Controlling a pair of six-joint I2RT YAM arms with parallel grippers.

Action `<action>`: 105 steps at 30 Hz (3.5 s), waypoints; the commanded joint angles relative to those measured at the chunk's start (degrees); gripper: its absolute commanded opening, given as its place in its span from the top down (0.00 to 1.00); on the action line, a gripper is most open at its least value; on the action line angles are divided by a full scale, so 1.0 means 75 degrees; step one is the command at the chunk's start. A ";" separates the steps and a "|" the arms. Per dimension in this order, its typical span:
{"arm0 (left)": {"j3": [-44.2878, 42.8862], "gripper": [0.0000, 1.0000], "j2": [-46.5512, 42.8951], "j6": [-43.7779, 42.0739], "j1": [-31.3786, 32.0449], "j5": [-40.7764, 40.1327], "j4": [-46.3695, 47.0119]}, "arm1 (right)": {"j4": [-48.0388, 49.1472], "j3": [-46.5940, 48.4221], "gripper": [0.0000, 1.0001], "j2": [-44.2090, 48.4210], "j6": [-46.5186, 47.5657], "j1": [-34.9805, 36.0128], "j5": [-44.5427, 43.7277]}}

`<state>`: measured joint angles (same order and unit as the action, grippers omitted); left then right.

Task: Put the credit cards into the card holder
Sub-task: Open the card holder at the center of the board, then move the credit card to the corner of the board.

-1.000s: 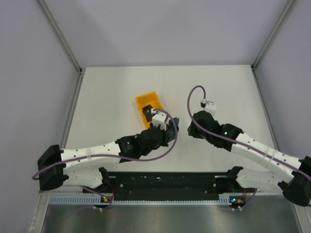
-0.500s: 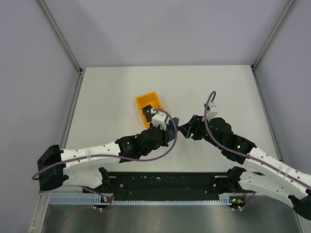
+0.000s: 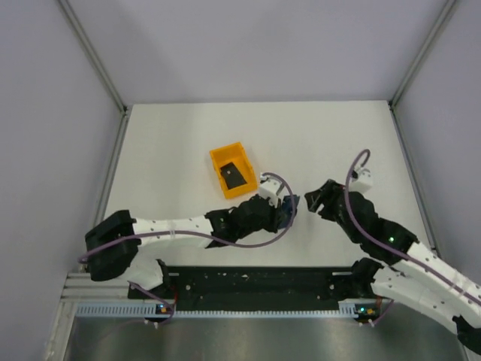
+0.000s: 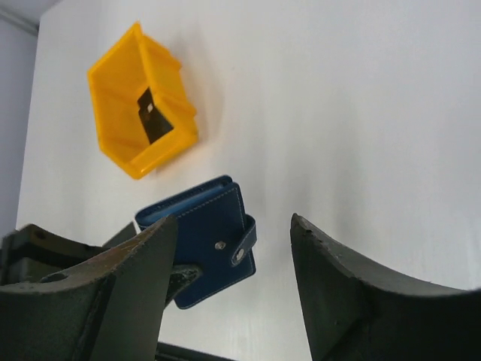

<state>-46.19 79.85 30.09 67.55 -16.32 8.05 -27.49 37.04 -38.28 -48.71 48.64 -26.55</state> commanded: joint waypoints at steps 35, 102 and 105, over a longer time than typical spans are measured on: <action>0.1447 0.07 -0.3287 0.0008 -0.2689 -0.0860 -0.2338 | 0.1250 0.0299 0.06 -0.2077 0.1034 0.0052 0.0984; 0.3452 0.39 -0.2197 0.2855 -0.3019 0.0640 -0.2738 | 0.2786 0.0218 0.31 -0.4002 0.0002 0.1483 0.2122; 0.3546 0.41 -0.2397 0.2821 -0.2796 0.0734 -0.2621 | 0.2751 0.0078 0.31 -0.3826 -0.0056 0.1483 0.2028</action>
<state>-22.61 62.61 49.30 44.56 -16.71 -9.41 -6.81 38.70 -69.69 -48.12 59.11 -9.50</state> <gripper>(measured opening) 0.599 0.690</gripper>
